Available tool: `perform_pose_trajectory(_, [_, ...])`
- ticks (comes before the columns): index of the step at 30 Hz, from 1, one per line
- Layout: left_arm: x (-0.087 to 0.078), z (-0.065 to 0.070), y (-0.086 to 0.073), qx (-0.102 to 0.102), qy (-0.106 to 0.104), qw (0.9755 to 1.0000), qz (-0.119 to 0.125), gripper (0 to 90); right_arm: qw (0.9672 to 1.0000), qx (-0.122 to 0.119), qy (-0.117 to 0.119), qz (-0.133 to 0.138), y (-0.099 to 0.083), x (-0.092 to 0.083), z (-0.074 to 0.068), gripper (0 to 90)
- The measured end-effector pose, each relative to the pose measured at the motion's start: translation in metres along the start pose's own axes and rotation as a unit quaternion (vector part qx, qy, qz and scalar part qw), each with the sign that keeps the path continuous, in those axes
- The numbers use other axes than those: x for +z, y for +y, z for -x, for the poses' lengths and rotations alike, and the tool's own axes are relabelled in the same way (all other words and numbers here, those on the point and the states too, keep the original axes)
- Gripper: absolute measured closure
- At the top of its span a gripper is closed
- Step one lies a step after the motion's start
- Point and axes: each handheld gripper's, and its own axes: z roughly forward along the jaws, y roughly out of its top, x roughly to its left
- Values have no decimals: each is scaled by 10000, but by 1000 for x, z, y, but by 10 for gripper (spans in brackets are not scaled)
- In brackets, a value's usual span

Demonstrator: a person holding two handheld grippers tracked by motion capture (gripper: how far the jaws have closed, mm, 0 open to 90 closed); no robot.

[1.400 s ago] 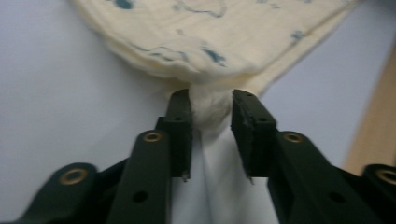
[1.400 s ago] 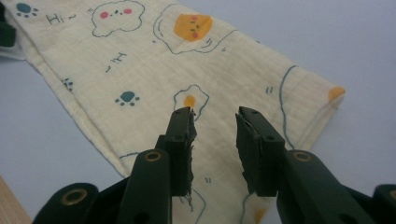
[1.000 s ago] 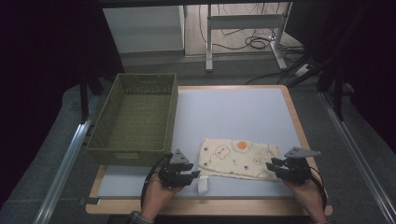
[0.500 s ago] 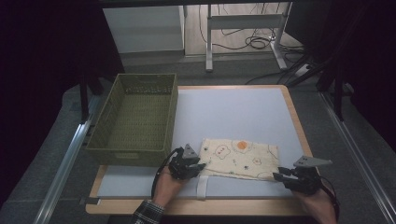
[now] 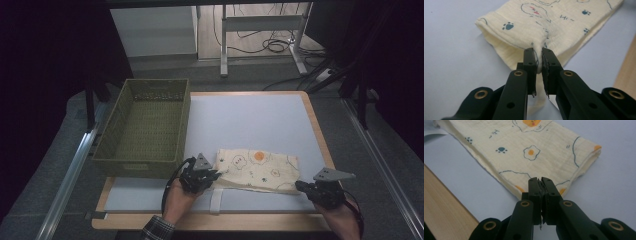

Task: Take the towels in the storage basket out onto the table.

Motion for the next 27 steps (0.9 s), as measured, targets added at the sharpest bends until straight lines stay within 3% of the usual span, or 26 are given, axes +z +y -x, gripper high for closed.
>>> perform_pose_trajectory(4, [-1,8,-5,38,14,9997,-223,827,10000,8,49,-34,-1,-3,0,866])
perform_pose_trajectory(9, [16,9,-21,11,165,9978,-647,742,9996,122,102,-232,-11,5,3,849])
perform_pose_trajectory(11, [14,8,-21,-117,146,9982,-561,628,9995,175,153,-237,-15,6,5,811])
perform_pose_trajectory(13, [7,8,-17,-21,335,9983,-481,523,9996,187,89,-177,-14,1,5,762])
perform_pose_trajectory(15, [2,7,-12,-47,388,9985,-379,426,9998,177,6,-46,-10,-8,9,704])
perform_pose_trajectory(16, [-5,5,-3,-61,496,9985,-204,406,9998,183,-26,13,-7,-12,11,686])
perform_pose_trajectory(20, [-2,-1,20,-118,729,9973,22,390,9994,254,-225,103,6,-8,25,660])
perform_pose_trajectory(22, [11,-8,30,-117,957,9953,-45,414,9989,316,-320,129,13,2,34,659])
perform_pose_trajectory(27, [41,-31,48,-370,1244,9915,-12,492,9981,429,-439,86,29,28,51,659])
